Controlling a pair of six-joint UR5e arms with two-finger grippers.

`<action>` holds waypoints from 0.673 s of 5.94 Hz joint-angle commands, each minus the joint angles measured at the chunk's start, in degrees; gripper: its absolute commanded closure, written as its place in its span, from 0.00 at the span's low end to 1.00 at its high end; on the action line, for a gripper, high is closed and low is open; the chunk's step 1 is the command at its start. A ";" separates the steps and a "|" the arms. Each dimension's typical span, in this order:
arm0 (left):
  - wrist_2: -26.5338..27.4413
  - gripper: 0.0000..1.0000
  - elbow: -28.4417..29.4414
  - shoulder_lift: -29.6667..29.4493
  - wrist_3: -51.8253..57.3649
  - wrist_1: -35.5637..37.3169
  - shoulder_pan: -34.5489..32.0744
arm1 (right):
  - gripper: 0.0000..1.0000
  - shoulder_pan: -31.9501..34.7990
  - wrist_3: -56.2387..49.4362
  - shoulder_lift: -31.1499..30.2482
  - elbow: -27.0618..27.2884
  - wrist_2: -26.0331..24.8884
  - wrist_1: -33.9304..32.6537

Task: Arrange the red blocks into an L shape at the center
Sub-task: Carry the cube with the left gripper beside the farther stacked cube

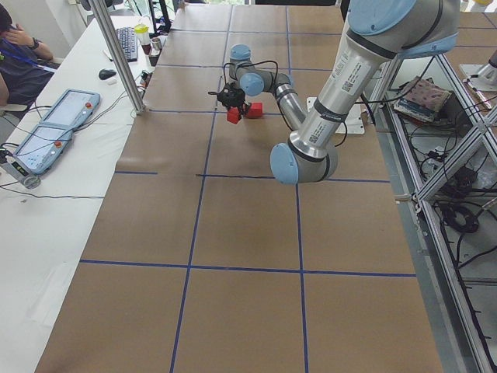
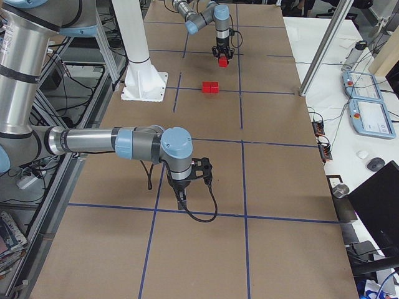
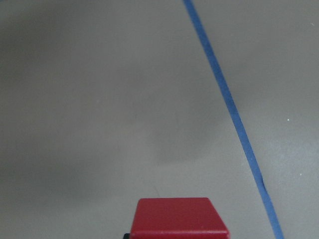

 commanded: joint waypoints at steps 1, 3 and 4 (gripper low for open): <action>0.13 0.73 10.35 -7.38 -10.41 0.00 2.48 | 0.00 0.00 0.00 0.06 0.25 -0.01 0.00; 0.22 0.73 10.76 -7.42 -12.60 0.00 5.74 | 0.00 0.00 0.00 -0.02 0.25 -0.01 0.00; 0.13 0.73 11.02 -7.42 -15.41 -0.69 6.10 | 0.00 0.00 -0.09 -0.02 0.25 -0.01 0.00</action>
